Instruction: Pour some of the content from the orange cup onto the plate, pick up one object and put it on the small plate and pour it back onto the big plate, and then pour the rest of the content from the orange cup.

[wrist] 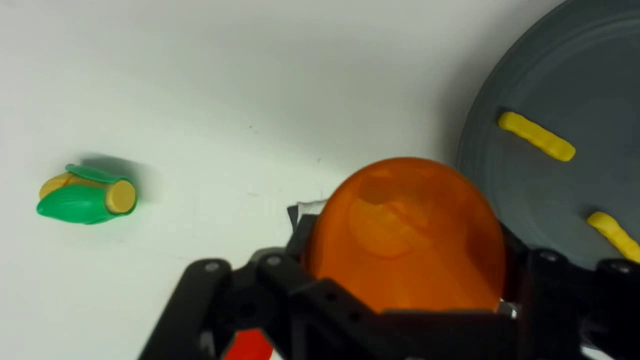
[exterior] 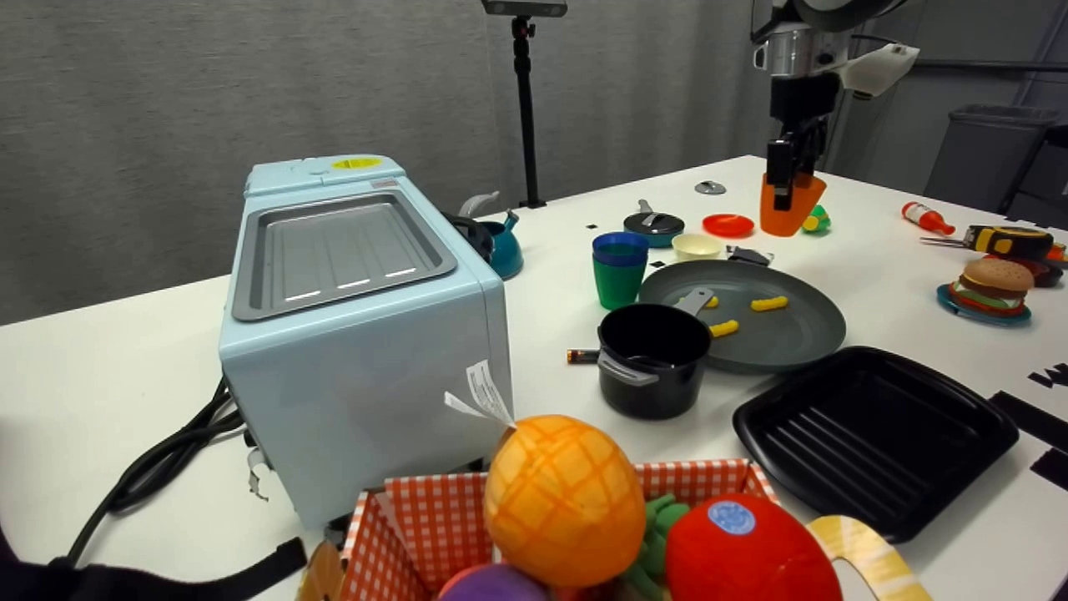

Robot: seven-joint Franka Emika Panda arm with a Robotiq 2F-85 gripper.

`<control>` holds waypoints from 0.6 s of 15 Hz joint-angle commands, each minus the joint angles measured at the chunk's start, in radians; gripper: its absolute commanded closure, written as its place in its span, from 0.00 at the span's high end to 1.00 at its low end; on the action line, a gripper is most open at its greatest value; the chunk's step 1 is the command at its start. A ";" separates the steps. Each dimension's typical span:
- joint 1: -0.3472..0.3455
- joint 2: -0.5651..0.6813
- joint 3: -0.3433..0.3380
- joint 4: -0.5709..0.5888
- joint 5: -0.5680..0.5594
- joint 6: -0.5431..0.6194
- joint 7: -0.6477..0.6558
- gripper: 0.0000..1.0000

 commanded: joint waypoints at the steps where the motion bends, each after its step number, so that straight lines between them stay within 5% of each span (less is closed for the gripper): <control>1: -0.020 0.069 0.002 0.068 0.010 -0.049 0.005 0.53; 9: -0.023 0.140 0.009 0.114 0.015 -0.048 0.015 0.53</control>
